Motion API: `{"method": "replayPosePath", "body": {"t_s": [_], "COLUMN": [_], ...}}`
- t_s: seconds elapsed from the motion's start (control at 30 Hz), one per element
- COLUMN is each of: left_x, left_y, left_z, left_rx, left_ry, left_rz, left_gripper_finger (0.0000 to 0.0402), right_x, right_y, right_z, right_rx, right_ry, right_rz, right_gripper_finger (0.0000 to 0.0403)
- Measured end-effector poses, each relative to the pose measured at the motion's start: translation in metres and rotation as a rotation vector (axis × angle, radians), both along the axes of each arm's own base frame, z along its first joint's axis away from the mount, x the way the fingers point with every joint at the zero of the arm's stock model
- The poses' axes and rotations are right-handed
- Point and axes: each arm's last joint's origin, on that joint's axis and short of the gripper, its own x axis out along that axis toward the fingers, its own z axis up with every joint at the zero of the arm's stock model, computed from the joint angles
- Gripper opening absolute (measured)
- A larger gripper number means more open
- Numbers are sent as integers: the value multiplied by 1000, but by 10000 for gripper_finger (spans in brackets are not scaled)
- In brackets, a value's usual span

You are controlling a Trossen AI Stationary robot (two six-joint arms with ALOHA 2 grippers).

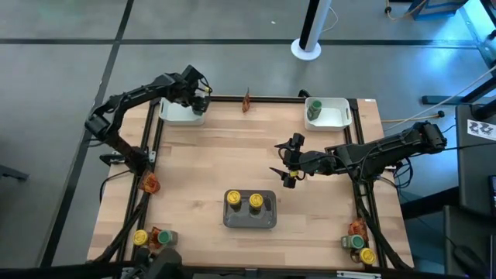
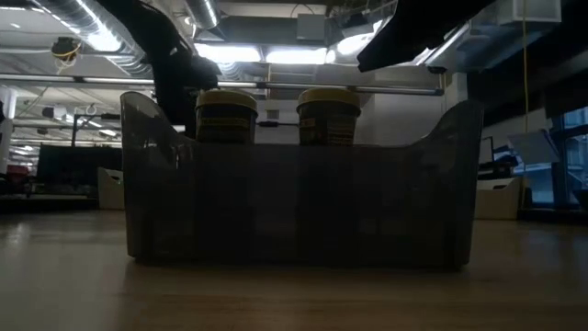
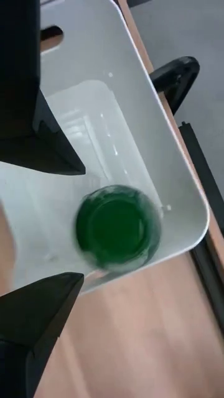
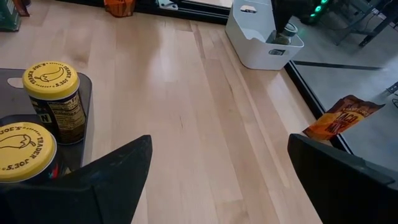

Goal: Sort spices by type
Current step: Put the top left green seasoning bottle into the left white bin, then remove the green seasoning bottle from the left white bin

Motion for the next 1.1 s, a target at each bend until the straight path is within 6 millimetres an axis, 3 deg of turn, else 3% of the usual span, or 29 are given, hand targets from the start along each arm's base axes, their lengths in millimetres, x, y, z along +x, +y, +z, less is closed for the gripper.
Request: {"method": "replayPosePath", "body": {"t_s": [0.3, 0.67, 1.1], "left_x": [-5, 5, 26], "left_y": [-37, -112, -198], "left_z": [39, 74, 79], "left_rx": [77, 142, 76], "left_ry": [-63, -130, -187], "left_rz": [-83, -392, -738], "left_gripper_finger": [253, 253, 253], "right_x": [0, 0, 0], "right_y": [0, 0, 0], "right_z": [0, 0, 0], "right_rx": [0, 1, 1], "right_ry": [-1, -4, -4], "right_rz": [0, 0, 0], "right_gripper_finger": [374, 374, 374]}}
